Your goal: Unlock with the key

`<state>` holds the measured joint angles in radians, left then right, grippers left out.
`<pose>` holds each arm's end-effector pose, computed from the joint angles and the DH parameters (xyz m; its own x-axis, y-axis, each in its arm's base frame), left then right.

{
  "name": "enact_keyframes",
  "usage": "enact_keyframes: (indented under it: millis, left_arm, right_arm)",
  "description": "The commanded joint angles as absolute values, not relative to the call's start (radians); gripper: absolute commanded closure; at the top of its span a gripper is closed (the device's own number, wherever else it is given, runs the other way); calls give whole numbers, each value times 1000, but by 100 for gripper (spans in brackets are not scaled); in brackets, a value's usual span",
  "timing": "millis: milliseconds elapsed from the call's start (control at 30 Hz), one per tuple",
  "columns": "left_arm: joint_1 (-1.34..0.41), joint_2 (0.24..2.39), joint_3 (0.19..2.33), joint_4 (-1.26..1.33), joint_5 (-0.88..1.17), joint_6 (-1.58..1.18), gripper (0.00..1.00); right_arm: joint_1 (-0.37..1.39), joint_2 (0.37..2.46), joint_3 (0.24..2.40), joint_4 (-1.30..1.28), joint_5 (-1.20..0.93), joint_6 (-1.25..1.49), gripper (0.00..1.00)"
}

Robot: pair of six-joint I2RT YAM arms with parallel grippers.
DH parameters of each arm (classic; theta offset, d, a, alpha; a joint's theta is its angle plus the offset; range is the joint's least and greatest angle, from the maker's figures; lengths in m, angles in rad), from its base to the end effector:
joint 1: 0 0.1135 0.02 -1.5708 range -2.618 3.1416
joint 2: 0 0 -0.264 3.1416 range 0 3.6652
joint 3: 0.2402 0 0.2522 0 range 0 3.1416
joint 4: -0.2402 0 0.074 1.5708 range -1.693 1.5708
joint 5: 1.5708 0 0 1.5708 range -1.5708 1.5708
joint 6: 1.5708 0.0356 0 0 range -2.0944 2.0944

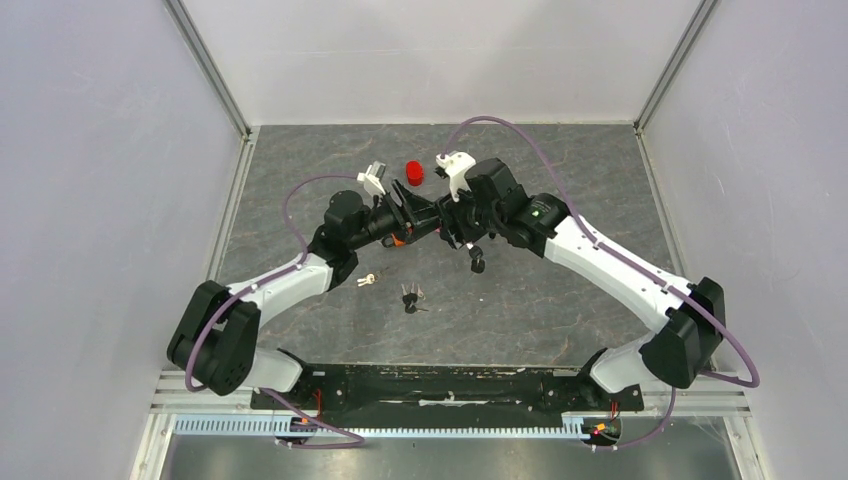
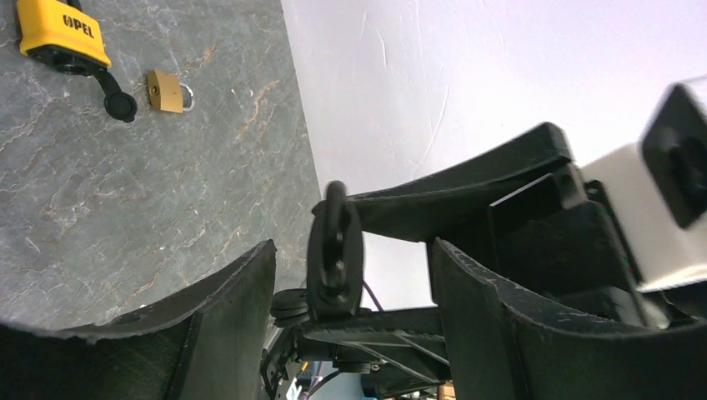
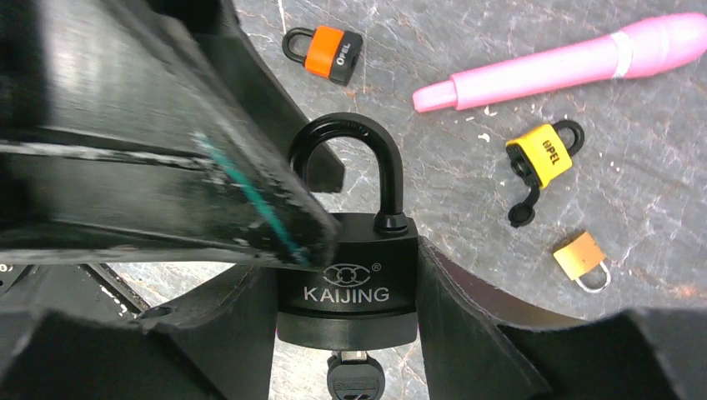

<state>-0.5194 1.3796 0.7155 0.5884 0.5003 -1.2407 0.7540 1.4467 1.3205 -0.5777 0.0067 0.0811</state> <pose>0.2560 -0.1660 0.2610 -0.8261 -0.4838 -0.2889 0.2137 0.2055 -0.9551 0.2345 0.2199 0.3332 -0.5254 -0.3822 -0.7602 -0.6404 0.7659 0.0574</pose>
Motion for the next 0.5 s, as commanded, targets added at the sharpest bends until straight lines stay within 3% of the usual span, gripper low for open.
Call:
enact_keyframes:
  millis: [0,467]
  left_arm:
    - [-523,1404,732,649,517,-1296,27]
    - [-553,1464,750,713,608,-1346,37]
  right_arm:
    - [760,1447,1420,-500,-31,10,100]
    - [769,1529,1530,-537,-35,-32,100]
